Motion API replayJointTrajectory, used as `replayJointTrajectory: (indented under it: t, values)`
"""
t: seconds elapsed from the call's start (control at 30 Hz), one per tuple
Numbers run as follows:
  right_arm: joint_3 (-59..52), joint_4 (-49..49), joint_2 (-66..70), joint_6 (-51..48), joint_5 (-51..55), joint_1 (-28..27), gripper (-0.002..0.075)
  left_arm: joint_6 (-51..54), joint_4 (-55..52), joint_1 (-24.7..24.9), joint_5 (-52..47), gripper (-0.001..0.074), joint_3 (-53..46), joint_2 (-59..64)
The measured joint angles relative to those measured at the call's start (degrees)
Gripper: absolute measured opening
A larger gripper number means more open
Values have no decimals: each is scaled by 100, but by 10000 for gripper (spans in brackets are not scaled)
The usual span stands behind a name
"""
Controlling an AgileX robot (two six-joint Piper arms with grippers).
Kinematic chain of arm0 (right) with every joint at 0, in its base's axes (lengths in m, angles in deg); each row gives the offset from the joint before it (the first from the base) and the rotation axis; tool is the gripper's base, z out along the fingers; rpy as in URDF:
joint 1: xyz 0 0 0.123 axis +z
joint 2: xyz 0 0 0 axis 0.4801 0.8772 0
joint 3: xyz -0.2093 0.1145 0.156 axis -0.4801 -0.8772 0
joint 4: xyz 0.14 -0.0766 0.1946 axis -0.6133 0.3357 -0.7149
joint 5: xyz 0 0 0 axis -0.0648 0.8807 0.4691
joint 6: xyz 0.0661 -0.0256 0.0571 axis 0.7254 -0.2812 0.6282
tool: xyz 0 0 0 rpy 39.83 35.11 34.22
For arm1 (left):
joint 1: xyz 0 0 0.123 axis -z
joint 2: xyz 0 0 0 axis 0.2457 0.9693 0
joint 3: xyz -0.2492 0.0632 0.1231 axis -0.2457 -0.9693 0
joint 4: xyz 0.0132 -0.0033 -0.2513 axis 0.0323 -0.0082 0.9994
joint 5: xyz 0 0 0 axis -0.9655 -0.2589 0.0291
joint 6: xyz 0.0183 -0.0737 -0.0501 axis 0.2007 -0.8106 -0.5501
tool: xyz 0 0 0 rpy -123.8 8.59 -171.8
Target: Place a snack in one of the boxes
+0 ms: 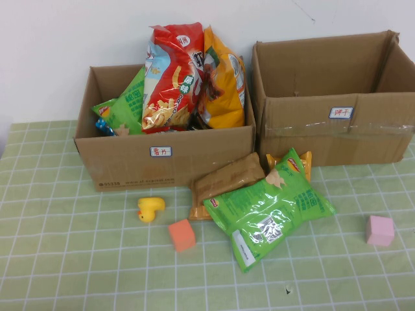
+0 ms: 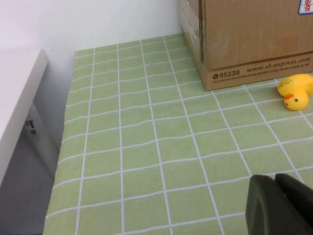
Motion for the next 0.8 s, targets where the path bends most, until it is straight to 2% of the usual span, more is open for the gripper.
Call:
replayJointTrajectory:
  t: [0.57, 0.73, 0.8]
  values:
    - [0, -74, 0, 10, 0, 0, -2, 0, 0, 0, 0, -2, 0, 0]
    - [0, -792, 0, 19, 0, 0, -2, 0, 0, 0, 0, -2, 0, 0]
    - [0, -1668, 0, 65, 13, 0, -2, 0, 0, 0, 0, -2, 0, 0]
